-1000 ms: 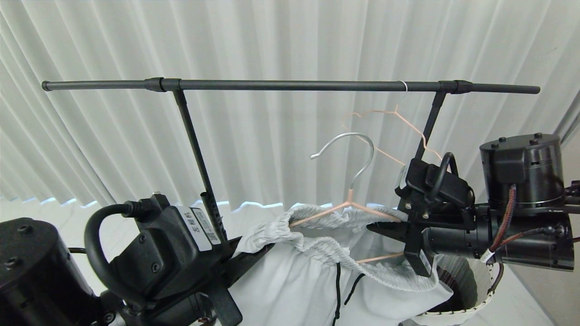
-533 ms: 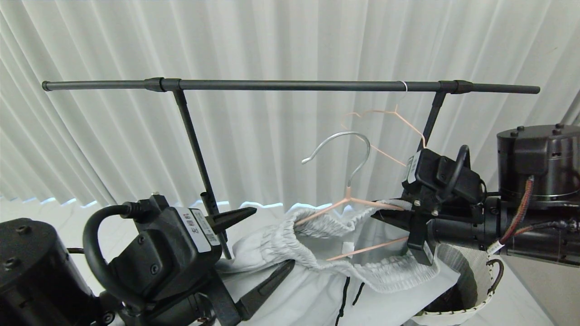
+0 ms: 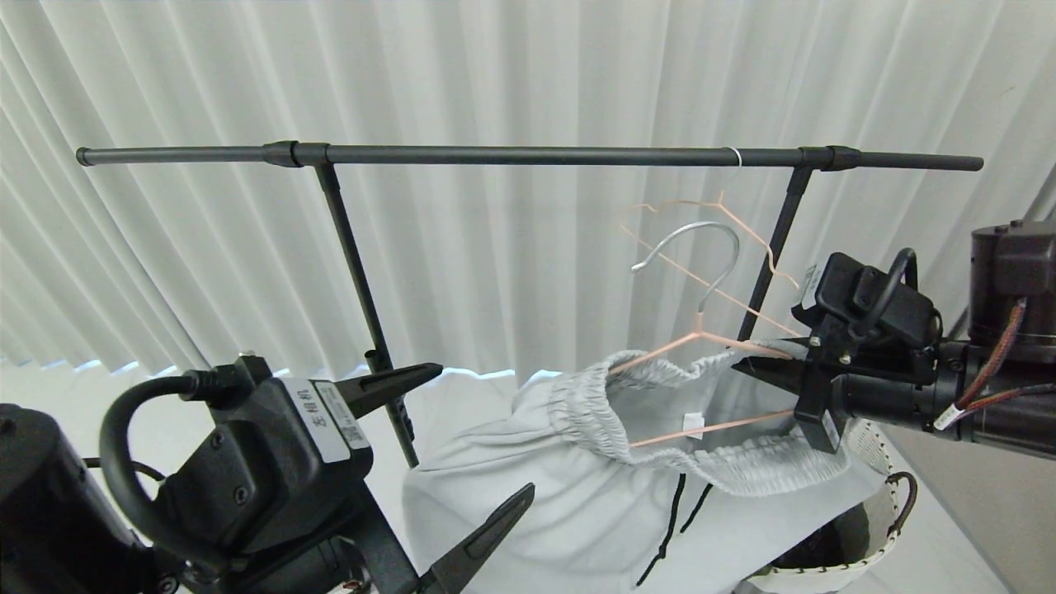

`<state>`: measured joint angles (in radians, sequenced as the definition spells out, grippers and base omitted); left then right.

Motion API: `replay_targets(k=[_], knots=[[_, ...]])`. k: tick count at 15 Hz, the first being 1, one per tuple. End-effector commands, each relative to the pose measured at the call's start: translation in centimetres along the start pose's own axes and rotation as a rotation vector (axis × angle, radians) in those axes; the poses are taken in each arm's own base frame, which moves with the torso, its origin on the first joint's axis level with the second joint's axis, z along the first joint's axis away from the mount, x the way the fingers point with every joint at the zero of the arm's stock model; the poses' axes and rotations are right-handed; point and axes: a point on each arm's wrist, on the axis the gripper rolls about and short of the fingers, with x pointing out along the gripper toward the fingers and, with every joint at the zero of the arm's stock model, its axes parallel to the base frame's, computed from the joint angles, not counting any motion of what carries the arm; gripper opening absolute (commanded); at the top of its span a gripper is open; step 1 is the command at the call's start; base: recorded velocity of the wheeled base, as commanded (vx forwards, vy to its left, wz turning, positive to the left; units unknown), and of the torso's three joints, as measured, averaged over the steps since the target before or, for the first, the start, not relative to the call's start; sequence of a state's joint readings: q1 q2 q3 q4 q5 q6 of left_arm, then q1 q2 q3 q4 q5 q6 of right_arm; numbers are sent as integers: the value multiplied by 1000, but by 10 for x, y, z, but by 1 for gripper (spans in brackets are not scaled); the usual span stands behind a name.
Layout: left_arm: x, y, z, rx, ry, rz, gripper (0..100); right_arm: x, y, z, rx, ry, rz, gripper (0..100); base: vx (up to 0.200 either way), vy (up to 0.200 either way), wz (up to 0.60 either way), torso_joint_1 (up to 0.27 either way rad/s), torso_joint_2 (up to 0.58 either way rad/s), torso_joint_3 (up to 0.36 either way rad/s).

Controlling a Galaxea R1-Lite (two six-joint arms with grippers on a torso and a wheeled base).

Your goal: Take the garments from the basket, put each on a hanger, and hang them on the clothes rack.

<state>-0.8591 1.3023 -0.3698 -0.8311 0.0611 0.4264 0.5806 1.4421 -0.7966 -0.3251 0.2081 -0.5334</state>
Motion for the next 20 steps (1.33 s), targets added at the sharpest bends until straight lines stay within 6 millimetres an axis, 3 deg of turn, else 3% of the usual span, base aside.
replay_targets(k=[1, 4, 7, 12, 13, 17, 20], knots=[[-14, -2, -9, 2, 18, 4, 100, -9, -6, -2, 8, -1, -38, 0, 0, 0, 0, 0, 0, 0], [-29, -1, -55, -12, 220, 72, 100, -14, -7, 0, 5, -14, -46, 0, 0, 0, 0, 0, 0, 0], [-24, 9, -75, -49, 337, 129, 100, -15, -6, 2, 1, -24, -43, 0, 0, 0, 0, 0, 0, 0], [-9, 17, -76, -115, 333, 101, 100, -13, 4, 8, -13, -43, -2, 0, 0, 0, 0, 0, 0, 0], [-9, 16, -76, -116, 331, 93, 0, -13, 4, 8, -13, -43, 0, 0, 0, 0, 0, 0, 0, 0], [-11, 17, -78, -120, 341, 101, 0, -13, 4, 8, -11, -41, -2, 0, 0, 0, 0, 0, 0, 0], [-24, 25, -95, -132, 435, 203, 0, -13, 2, 6, -6, -31, -19, 0, 0, 0, 0, 0, 0, 0]])
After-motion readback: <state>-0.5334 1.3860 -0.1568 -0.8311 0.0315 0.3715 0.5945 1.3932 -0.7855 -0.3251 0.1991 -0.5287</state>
